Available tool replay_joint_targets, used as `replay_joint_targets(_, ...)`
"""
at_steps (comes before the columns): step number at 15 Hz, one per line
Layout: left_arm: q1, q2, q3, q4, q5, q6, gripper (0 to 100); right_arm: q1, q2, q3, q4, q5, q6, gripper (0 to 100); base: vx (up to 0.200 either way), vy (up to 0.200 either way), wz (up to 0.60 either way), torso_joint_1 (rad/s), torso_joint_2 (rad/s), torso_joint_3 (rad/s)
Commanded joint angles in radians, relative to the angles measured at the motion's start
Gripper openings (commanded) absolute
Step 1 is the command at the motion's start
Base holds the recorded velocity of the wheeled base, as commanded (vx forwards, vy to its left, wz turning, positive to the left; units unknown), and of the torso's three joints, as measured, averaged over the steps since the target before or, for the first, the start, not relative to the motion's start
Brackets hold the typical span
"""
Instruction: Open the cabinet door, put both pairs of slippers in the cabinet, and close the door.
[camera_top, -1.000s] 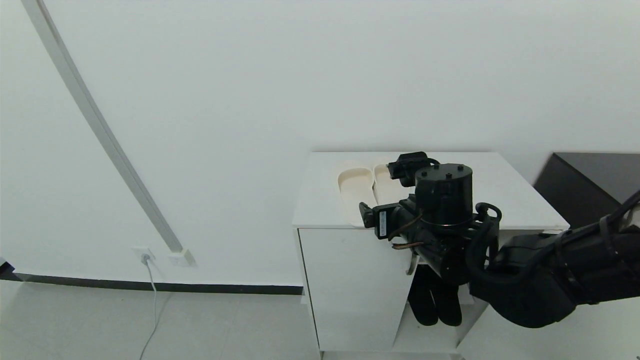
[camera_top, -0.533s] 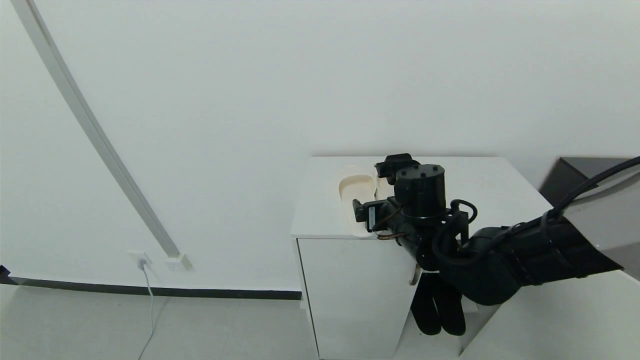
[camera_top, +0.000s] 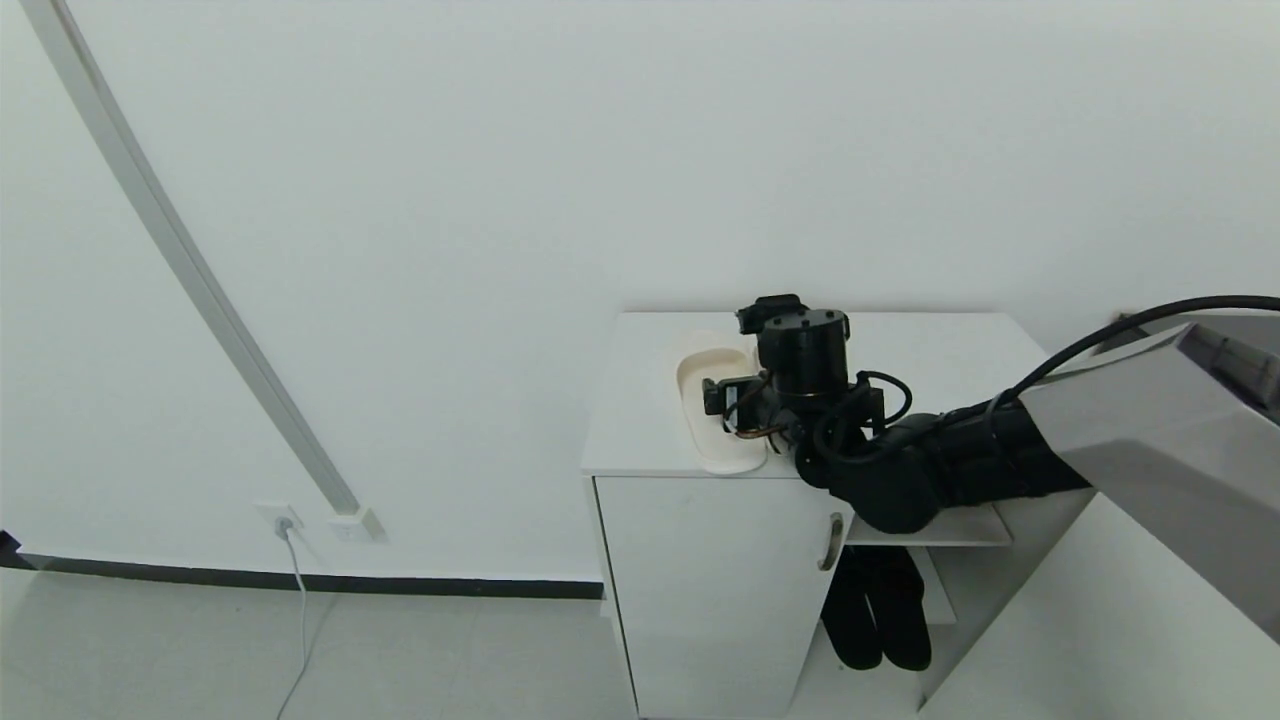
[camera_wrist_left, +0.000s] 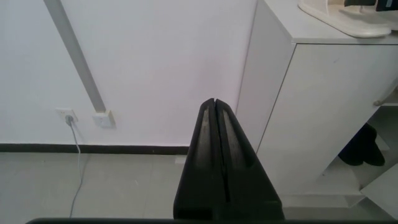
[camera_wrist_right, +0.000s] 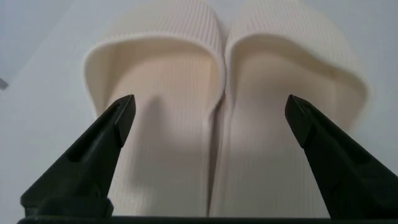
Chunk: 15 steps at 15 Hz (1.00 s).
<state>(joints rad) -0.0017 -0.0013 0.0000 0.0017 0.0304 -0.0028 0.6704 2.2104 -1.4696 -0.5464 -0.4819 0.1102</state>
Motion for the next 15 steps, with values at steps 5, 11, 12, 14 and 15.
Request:
replay_joint_targets(5,0.0,0.001,0.0,0.0,0.0,0.0,0,-0.023,0.089,-0.129,0.019,0.0,0.0,100,0.0,0.0,0.0,0.0,0.0,0.0)
replay_joint_targets(11,0.0,0.001,0.0,0.0,0.0,0.0,0,-0.029,0.11,-0.143,0.02,0.0,0.0,0,0.0,0.0,0.0,0.0,0.0,0.0)
replay_joint_targets(12,0.0,0.001,0.0,0.0,0.0,0.0,0,-0.031,0.11,-0.144,0.02,0.0,0.002,0,0.0,0.0,0.0,0.0,0.0,0.0)
replay_joint_targets(14,0.0,0.001,0.0,0.0,0.0,0.0,0,-0.031,0.1,-0.141,0.017,0.0,0.002,0,0.0,0.0,0.0,0.0,0.0,0.0)
replay_joint_targets(15,0.0,0.001,0.0,0.0,0.0,0.0,0,-0.031,0.078,-0.137,0.017,0.0,0.002,0,0.0,0.0,0.0,0.0,0.0,0.0)
